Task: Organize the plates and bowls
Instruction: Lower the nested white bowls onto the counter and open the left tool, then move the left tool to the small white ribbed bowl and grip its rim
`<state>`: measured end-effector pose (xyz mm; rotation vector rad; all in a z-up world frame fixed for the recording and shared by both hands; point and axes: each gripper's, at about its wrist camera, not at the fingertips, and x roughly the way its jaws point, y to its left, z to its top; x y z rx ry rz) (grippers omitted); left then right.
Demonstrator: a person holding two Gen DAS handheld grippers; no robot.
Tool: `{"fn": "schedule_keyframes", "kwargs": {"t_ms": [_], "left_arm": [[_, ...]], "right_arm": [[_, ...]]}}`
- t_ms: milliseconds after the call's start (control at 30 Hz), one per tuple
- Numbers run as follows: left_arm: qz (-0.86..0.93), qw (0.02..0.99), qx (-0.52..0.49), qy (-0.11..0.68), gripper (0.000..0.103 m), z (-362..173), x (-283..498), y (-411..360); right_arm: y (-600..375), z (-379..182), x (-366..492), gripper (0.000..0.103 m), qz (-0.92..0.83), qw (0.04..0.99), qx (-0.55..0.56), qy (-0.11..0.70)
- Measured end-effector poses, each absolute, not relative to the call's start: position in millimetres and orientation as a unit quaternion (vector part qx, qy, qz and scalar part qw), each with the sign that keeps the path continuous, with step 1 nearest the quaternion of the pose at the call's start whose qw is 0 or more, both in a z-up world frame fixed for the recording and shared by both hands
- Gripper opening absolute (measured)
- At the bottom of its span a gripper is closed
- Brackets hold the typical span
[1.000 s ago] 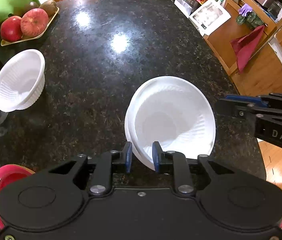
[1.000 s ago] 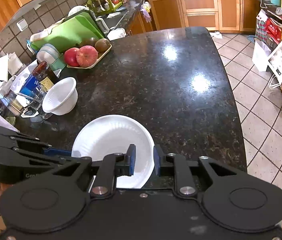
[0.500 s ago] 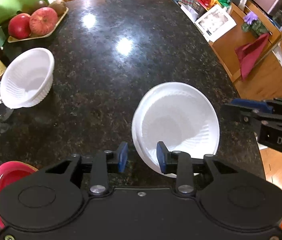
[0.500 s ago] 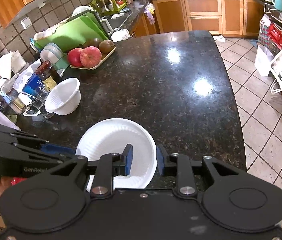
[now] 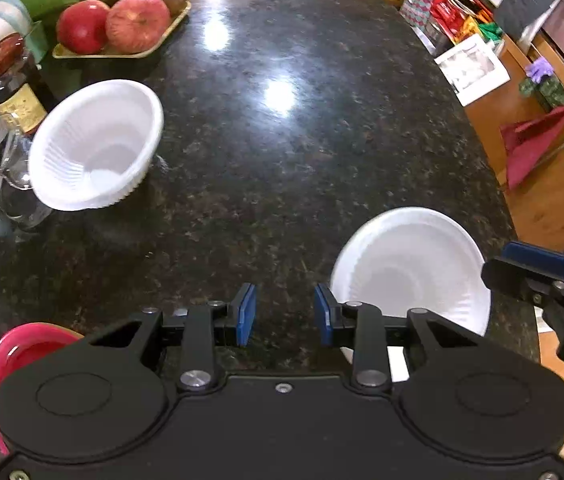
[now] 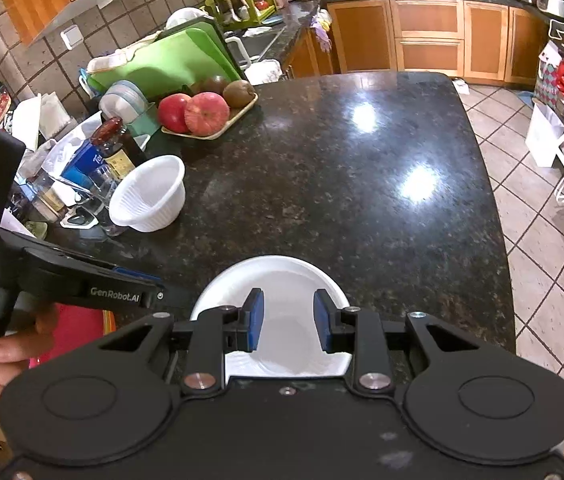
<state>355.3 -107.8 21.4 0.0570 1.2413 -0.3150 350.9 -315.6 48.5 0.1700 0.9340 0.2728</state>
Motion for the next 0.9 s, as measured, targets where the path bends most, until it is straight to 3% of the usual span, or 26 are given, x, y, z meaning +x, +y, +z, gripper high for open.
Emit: {"fn": "schedule_keyframes", "kwargs": {"t_ms": [400, 533, 700, 900], "left_arm": [[-0.08, 0.823, -0.028, 0.561, 0.043, 32, 371, -39], [-0.041, 0.838, -0.046, 0.542, 0.051, 37, 376, -9], [-0.005, 0.85, -0.064, 0.523, 0.052, 42, 382, 21], [0.01, 0.857, -0.062, 0.512, 0.057, 42, 398, 36]], "right_arm": [[-269, 58, 392, 0.032, 0.166, 0.877, 0.054, 0.448], [-249, 62, 409, 0.035, 0.178, 0.877, 0.044, 0.444], [-224, 61, 431, 0.043, 0.192, 0.873, 0.031, 0.447], [-197, 58, 459, 0.044, 0.204, 0.866, 0.025, 0.455]]}}
